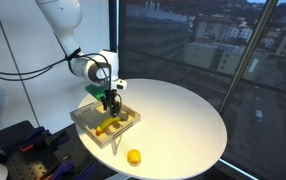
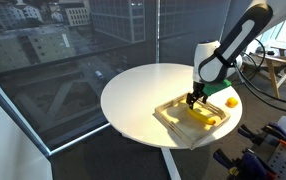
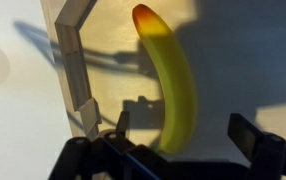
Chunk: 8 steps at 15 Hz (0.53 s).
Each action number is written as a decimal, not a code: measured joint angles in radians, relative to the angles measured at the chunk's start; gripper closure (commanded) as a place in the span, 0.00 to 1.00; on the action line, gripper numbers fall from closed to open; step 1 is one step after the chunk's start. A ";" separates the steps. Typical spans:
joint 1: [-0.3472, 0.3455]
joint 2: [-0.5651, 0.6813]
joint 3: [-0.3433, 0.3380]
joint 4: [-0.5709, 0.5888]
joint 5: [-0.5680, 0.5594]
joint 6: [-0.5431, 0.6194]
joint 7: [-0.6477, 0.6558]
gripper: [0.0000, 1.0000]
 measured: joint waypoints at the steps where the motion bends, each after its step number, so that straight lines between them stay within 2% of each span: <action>1: 0.000 0.004 0.000 0.001 0.001 0.000 0.005 0.00; 8: -0.001 0.033 0.000 0.013 0.034 0.004 0.018 0.00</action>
